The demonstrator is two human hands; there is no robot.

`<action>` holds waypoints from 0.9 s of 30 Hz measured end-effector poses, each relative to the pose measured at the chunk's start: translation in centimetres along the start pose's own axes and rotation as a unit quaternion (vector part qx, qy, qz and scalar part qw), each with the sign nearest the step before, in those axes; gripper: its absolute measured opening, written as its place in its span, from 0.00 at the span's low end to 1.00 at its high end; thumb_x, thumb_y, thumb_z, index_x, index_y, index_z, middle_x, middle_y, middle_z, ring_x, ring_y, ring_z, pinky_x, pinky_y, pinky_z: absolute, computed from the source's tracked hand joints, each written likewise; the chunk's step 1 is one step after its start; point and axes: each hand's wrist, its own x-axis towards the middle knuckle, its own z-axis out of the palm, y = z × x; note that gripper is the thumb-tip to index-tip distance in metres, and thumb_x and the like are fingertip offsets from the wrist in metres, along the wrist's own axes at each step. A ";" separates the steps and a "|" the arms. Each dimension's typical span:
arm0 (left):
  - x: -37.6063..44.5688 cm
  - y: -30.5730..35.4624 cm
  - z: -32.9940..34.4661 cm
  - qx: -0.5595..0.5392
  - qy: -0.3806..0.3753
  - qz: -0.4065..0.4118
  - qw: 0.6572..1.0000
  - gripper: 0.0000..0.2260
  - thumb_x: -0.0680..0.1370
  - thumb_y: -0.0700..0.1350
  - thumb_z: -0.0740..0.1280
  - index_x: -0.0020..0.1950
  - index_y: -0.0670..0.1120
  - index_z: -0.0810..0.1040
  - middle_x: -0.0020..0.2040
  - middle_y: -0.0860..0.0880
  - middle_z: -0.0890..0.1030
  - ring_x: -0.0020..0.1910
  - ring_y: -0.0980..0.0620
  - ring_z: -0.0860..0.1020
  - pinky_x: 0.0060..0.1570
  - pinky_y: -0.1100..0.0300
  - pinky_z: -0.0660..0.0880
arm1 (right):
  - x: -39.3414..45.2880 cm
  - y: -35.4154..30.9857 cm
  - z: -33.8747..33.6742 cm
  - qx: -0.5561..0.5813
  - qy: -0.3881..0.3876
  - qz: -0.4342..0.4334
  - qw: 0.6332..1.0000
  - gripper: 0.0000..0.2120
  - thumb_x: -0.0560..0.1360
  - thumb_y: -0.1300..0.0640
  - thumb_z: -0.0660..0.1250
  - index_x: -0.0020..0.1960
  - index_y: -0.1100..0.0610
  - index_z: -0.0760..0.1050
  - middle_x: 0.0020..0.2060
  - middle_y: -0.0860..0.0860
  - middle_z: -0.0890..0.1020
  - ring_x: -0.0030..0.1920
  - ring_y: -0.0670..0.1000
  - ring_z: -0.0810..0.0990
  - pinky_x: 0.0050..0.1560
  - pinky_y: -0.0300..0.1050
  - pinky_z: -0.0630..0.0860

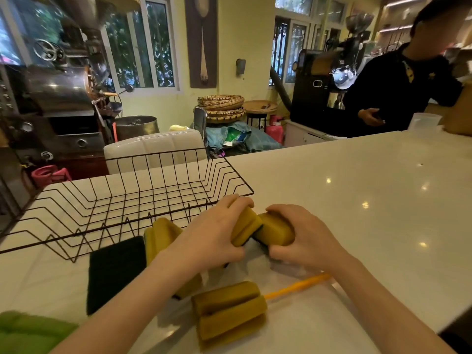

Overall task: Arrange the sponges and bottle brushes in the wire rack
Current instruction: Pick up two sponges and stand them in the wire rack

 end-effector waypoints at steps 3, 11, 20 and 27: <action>0.0 0.2 -1.3 -0.088 0.007 -0.035 0.995 0.32 0.66 0.51 0.71 0.65 0.58 0.59 0.49 0.59 0.69 0.45 0.57 0.70 0.40 0.64 0.68 | -0.4 -0.5 -0.7 0.111 0.059 0.015 0.992 0.28 0.58 0.41 0.61 0.57 0.45 0.69 0.45 0.48 0.79 0.43 0.51 0.78 0.44 0.46 0.76; 0.3 0.0 -2.6 -0.271 -0.017 -0.128 0.954 0.25 0.69 0.47 0.71 0.57 0.61 0.60 0.55 0.52 0.70 0.46 0.57 0.72 0.39 0.64 0.73 | 0.3 0.3 -1.2 0.338 0.168 0.139 0.915 0.14 0.67 0.46 0.59 0.46 0.52 0.76 0.41 0.54 0.79 0.47 0.57 0.78 0.42 0.58 0.78; 0.1 0.5 -1.5 -0.225 -0.081 -0.159 0.958 0.29 0.76 0.47 0.62 0.73 0.50 0.52 0.64 0.48 0.69 0.54 0.54 0.69 0.53 0.59 0.70 | 1.0 0.7 -0.5 0.374 0.077 0.254 0.889 0.14 0.75 0.43 0.57 0.47 0.51 0.74 0.45 0.53 0.79 0.45 0.51 0.78 0.44 0.47 0.77; 0.1 0.1 -0.7 -0.234 -0.100 -0.181 0.950 0.24 0.79 0.45 0.54 0.73 0.50 0.48 0.50 0.50 0.73 0.45 0.55 0.74 0.47 0.59 0.75 | 1.0 1.8 -0.1 0.308 0.095 0.237 0.916 0.15 0.77 0.47 0.55 0.46 0.55 0.77 0.43 0.52 0.79 0.44 0.48 0.76 0.41 0.41 0.72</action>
